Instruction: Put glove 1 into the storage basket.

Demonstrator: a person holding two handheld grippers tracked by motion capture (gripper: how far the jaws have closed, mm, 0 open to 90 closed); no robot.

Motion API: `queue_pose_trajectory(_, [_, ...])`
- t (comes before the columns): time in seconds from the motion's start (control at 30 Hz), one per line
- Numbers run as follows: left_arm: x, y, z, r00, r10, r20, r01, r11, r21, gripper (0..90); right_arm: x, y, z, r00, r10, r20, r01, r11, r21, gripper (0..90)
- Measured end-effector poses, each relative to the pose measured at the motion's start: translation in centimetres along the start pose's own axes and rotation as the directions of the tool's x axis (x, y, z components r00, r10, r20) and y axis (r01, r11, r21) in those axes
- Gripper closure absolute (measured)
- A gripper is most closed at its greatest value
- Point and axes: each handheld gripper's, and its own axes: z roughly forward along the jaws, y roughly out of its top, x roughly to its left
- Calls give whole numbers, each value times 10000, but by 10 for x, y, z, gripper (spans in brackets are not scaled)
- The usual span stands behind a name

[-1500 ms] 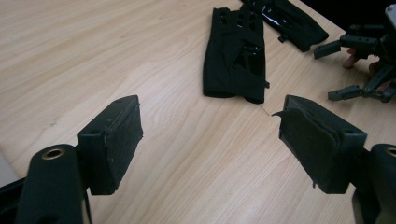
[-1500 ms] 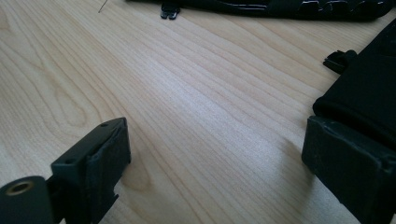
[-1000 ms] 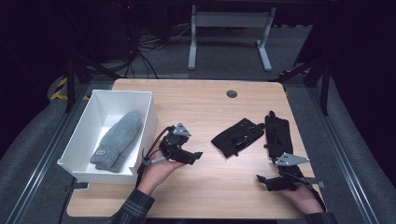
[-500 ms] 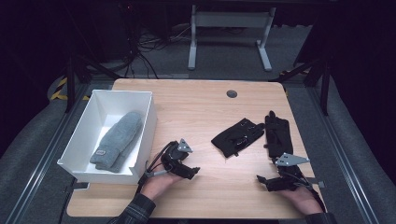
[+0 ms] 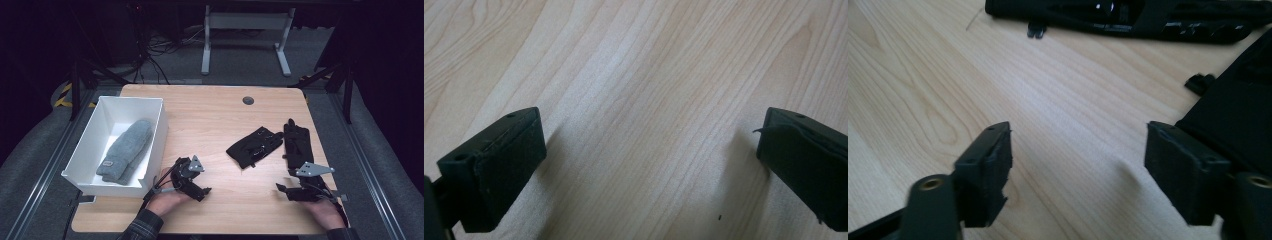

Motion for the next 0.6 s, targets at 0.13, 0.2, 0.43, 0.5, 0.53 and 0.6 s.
queue_pose_trajectory(0.13, [1,-4,0,10000,46,30,-45,9994,-331,0,-6,7,-4,9998,215,14,-215,9997,-131,470])
queue_pose_trajectory(0.2, [0,-4,0,10000,12,13,-12,9995,-324,0,-10,12,-6,9995,324,54,-323,9993,-212,562])
queue_pose_trajectory(0.43, [0,-4,0,9997,-174,-168,170,9995,-277,0,-25,23,-12,9971,575,491,-556,9977,-393,840])
queue_pose_trajectory(0.5, [0,-4,0,9996,-222,-200,216,9994,-279,0,-32,25,-12,9948,693,749,-665,9970,-387,894])
queue_pose_trajectory(0.53, [0,-3,0,9995,-234,-214,228,9993,-286,0,-36,26,-12,9934,790,838,-758,9963,-401,897])
queue_pose_trajectory(0.6, [0,-3,0,9994,-251,-220,245,9993,-284,0,-43,28,-11,9911,920,966,-882,9952,-422,899])
